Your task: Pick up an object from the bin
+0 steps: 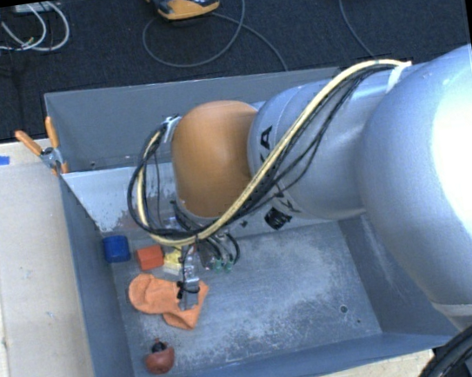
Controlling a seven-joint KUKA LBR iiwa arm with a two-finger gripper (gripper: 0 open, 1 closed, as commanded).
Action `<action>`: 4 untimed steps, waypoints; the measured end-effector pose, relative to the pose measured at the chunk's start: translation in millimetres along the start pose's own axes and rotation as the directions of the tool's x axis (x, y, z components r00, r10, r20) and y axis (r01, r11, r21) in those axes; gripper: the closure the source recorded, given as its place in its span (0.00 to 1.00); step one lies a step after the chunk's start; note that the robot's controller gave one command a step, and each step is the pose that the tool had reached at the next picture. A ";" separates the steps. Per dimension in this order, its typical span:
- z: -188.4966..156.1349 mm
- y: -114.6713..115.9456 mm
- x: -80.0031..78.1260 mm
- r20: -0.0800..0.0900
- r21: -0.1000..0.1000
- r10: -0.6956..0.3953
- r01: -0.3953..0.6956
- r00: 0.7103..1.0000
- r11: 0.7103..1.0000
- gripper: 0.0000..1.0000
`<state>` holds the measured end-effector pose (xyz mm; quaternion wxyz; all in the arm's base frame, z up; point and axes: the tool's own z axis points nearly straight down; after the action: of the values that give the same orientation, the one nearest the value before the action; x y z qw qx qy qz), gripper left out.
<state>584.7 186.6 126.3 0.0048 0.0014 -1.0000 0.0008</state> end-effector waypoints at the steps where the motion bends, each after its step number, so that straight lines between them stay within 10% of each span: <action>1: -4.4 -0.5 -2.0 0.007 -0.001 0.003 -0.003 1.000 1.000 0.00; 2: 34.7 21.0 16.6 0.006 -0.001 0.021 -0.021 1.000 1.000 0.00; 3: 53.1 16.1 36.6 0.004 -0.001 0.043 -0.043 0.999 0.999 1.00; 4: 53.1 16.0 36.6 0.004 -0.001 0.045 -0.045 0.999 0.999 1.00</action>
Offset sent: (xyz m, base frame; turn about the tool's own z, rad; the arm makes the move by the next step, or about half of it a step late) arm -0.0292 0.0332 -0.0563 0.0266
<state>547.6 202.4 73.6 0.0025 -0.0209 -0.9998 0.0004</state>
